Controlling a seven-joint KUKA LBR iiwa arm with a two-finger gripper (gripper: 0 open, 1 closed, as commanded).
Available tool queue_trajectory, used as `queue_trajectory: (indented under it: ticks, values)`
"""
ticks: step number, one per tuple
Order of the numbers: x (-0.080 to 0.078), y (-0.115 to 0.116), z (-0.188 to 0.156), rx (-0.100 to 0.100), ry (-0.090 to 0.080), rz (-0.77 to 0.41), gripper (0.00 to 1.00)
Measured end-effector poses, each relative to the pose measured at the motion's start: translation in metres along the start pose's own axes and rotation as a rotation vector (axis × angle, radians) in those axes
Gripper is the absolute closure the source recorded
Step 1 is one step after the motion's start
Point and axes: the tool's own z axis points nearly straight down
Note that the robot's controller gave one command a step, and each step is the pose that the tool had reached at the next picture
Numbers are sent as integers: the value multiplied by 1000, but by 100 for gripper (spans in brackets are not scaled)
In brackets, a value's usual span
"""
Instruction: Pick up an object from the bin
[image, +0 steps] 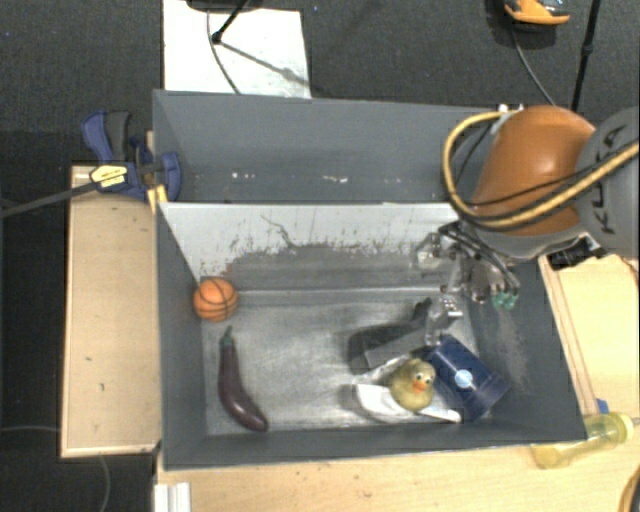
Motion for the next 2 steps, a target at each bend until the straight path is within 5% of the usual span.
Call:
queue_trajectory:
  ticks: [2]
  values:
    - [1, 23, 79, -1, 4, -197, 0]
